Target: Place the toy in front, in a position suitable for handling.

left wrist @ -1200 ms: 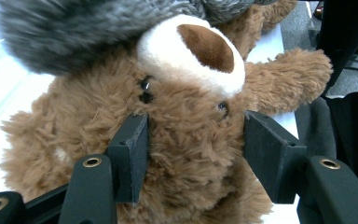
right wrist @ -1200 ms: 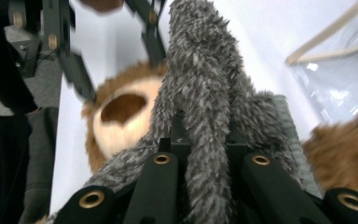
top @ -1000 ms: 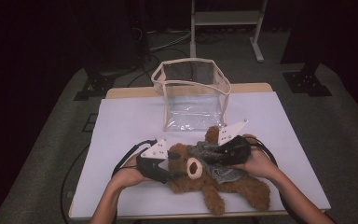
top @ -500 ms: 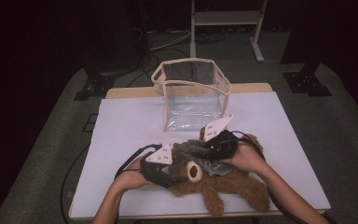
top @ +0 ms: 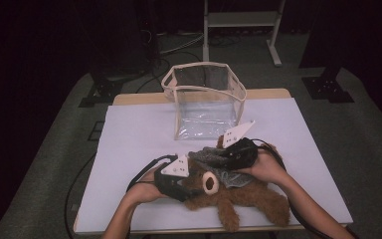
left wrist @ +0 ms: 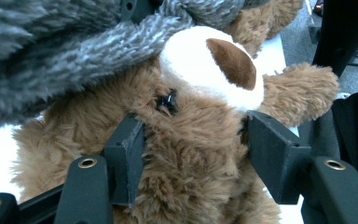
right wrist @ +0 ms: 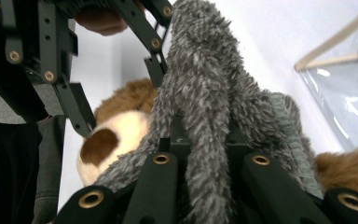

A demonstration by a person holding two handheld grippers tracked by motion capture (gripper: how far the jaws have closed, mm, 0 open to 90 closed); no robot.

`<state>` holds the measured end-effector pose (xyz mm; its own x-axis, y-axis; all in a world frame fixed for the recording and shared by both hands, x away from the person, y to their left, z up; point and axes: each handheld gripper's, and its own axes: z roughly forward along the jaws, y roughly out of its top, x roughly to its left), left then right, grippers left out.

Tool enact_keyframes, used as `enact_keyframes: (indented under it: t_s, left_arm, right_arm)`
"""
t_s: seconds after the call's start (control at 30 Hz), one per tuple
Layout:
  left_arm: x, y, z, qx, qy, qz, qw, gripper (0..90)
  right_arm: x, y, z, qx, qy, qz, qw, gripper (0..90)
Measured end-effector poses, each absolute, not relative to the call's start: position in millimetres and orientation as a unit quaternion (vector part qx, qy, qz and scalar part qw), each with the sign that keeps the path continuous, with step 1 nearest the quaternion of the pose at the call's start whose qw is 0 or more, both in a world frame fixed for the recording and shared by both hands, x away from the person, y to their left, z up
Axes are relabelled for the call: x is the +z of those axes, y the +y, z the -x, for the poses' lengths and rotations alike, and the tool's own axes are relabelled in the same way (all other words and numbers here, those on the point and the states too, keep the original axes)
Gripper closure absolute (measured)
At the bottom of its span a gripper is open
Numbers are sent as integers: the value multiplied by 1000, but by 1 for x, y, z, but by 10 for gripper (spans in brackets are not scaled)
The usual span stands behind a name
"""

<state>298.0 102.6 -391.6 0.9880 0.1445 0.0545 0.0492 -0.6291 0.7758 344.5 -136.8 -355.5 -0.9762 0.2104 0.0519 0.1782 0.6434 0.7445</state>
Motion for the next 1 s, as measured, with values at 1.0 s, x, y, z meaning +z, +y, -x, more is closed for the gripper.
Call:
enact_keyframes:
  t_s: [1.0]
  left_arm:
    - [-390, 113, -296, 59, 56, -898, 433, 407]
  right_arm:
    - [-356, -117, -353, 397, 913, -95, 19, 798]
